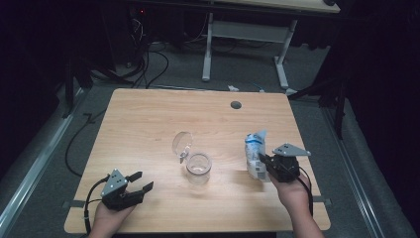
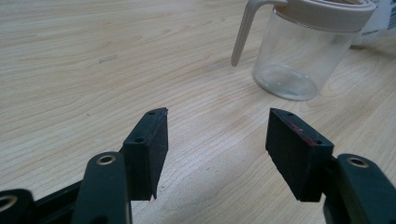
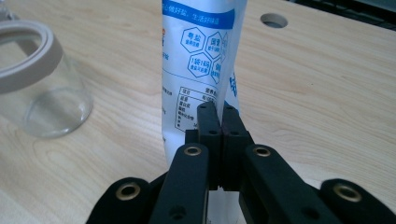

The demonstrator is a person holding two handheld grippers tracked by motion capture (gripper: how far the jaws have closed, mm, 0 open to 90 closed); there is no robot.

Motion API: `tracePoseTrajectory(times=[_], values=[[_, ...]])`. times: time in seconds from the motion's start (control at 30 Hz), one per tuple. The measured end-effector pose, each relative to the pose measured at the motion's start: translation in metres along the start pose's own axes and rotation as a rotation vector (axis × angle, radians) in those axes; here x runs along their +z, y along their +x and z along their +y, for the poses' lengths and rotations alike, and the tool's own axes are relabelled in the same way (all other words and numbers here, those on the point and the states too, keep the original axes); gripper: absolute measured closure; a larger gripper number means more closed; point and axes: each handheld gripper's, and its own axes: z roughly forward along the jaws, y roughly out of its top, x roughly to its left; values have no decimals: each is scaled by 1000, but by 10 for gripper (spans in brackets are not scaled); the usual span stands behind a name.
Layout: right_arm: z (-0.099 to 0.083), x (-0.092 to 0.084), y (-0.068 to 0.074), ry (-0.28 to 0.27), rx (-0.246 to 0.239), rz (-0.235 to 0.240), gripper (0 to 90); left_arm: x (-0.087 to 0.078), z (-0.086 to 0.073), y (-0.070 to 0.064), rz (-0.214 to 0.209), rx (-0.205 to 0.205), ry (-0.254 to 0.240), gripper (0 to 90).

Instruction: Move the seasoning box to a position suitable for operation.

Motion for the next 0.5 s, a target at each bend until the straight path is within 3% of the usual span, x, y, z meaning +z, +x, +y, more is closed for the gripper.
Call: tracePoseTrajectory(times=[0.3,0.5], values=[[12,-5,8,50,-37,46,900,-1,1,-1,-4,6,4,400],[18,-4,11,118,-72,55,900,-1,0,0,-9,9,4,417]])
